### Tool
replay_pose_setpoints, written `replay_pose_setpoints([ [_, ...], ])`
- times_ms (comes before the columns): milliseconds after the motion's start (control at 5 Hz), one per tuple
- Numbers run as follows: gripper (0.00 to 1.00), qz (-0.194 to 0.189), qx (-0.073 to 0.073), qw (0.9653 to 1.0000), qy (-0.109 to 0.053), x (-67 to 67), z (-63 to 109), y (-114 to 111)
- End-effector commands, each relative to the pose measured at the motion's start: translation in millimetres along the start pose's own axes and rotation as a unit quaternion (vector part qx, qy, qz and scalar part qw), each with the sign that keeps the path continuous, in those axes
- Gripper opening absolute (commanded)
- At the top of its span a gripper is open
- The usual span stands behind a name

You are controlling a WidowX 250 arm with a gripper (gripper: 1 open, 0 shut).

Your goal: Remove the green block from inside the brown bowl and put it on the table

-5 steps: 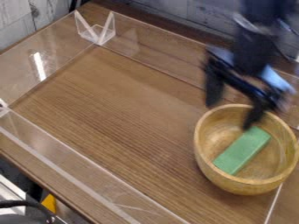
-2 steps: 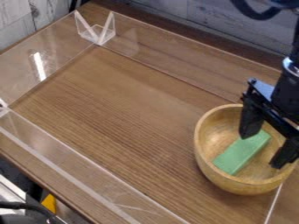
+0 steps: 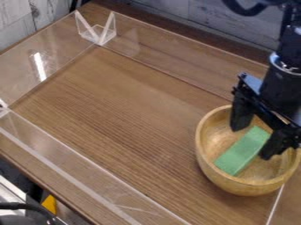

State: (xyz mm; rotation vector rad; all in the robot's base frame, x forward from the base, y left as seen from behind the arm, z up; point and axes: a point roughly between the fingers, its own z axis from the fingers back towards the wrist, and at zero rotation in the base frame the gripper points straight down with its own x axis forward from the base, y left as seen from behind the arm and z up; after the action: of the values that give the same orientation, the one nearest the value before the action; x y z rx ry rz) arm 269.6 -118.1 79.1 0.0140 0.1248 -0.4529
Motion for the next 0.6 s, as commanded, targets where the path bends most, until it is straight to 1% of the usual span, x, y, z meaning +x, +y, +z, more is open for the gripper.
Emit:
replay_pose_setpoints([
  [0, 1.00, -0.003, 0.004, 0.9997, -0.022, 4.3, 4.9, 9.2],
  [200, 1.00, -0.004, 0.003, 0.9997, -0.023, 7.2, -0.2, 12.6],
  [400, 1.00, -0.002, 0.001, 0.9997, -0.023, 9.1, -0.7, 12.4],
])
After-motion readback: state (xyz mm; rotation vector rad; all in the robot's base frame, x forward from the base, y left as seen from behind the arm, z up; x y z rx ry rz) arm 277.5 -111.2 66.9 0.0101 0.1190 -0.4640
